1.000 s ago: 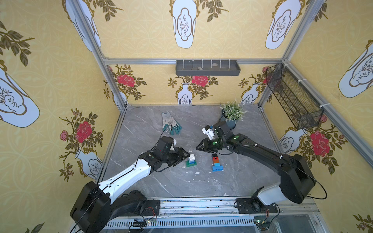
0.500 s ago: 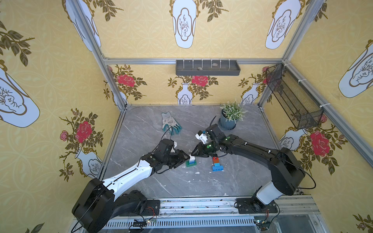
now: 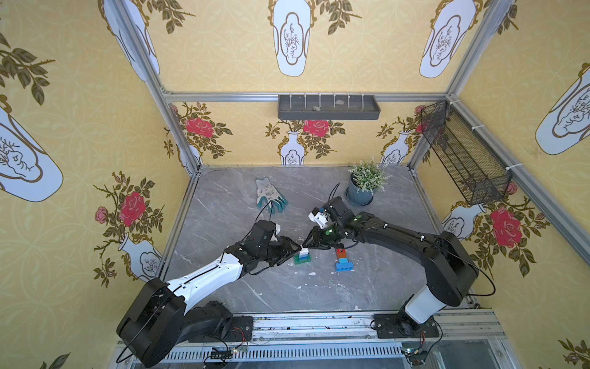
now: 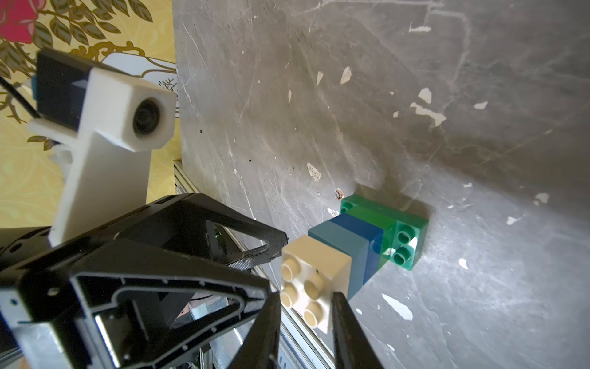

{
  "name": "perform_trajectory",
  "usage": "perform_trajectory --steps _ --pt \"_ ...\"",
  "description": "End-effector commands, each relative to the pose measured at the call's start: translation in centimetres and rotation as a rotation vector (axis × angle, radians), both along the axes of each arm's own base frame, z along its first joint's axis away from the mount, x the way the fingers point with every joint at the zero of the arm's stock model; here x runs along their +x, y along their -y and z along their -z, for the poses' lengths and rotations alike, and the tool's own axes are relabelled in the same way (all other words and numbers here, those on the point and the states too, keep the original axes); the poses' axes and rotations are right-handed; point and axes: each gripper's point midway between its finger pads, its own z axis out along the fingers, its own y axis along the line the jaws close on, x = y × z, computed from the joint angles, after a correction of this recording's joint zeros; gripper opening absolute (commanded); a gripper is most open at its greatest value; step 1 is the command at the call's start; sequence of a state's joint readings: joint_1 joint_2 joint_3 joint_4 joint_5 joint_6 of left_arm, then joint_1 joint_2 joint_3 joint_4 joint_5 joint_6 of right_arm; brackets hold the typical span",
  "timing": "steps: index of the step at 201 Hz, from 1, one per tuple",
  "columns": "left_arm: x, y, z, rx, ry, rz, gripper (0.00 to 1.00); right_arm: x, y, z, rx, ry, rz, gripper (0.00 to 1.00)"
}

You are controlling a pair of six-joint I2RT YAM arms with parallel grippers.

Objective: Assemble the number 1 with lego
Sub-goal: Assemble the lego brick with the lego brick.

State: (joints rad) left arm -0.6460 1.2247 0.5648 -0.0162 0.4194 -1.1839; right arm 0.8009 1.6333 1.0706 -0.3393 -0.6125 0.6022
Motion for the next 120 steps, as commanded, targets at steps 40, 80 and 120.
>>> perform_trajectory --steps 40,80,120 --pt "0.2 0.2 0.9 -0.013 -0.024 -0.017 0.40 -0.3 -0.3 0.8 -0.034 0.009 -0.025 0.29" --pt "-0.3 -0.3 2.3 0.014 -0.059 -0.024 0.34 -0.6 0.0 1.7 -0.081 0.008 -0.034 0.26" --pt "-1.0 -0.8 3.3 0.047 -0.082 -0.010 0.30 -1.3 0.0 2.7 -0.127 0.008 -0.062 0.24"
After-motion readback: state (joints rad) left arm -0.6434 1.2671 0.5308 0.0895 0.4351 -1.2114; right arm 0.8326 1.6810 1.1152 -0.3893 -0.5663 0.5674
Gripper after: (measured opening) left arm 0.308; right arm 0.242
